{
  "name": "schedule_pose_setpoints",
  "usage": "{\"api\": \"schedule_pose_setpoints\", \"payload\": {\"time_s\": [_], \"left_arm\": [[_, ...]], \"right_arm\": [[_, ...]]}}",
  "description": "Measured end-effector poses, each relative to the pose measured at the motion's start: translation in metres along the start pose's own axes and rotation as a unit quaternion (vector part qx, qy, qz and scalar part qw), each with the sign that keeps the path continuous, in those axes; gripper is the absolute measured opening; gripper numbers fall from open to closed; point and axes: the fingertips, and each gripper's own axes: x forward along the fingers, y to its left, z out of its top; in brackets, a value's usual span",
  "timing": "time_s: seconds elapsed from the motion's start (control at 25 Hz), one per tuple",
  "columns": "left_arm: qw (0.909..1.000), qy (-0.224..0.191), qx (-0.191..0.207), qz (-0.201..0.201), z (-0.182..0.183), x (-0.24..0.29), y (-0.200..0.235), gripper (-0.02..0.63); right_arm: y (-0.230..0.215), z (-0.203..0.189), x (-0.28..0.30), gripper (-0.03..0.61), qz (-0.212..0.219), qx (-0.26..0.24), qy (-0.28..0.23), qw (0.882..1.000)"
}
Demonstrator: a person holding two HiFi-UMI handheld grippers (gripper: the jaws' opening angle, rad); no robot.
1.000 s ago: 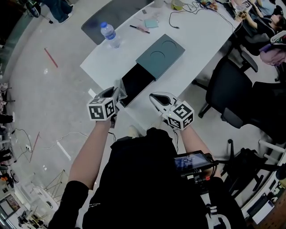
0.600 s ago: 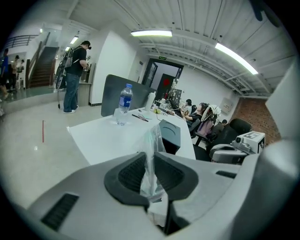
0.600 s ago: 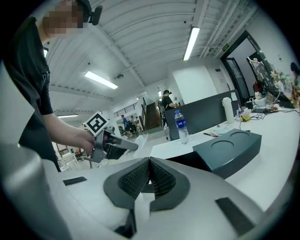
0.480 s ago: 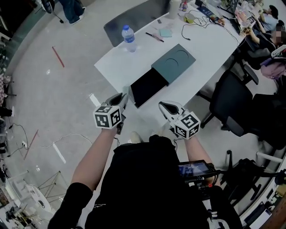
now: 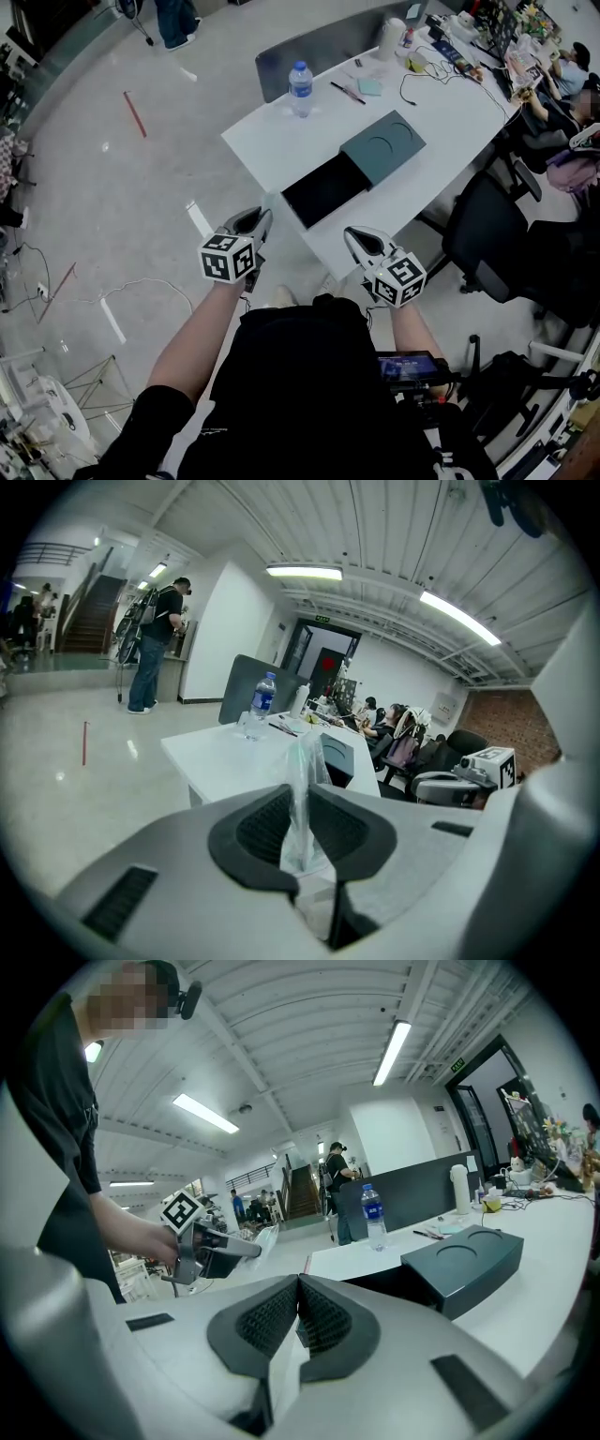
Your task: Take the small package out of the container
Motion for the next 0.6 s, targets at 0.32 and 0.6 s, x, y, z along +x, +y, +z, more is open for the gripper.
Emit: {"api": "schedule_pose_setpoints", "payload": {"time_s": [0.32, 0.6], "left_arm": [[0.9996, -0.024, -0.014, 0.004, -0.008, -0.042, 0.021, 0.064], [0.9991, -0.040, -0.011, 0.010, -0.012, -0.078, 0.043, 0.064]], "right_arm": [[0.027, 0.004, 0.004, 0.026, -0.004, -0.007, -0.003, 1.000], [0.052, 0.011, 0.016, 0.026, -0.001, -0.016, -0.011, 1.000]]}}
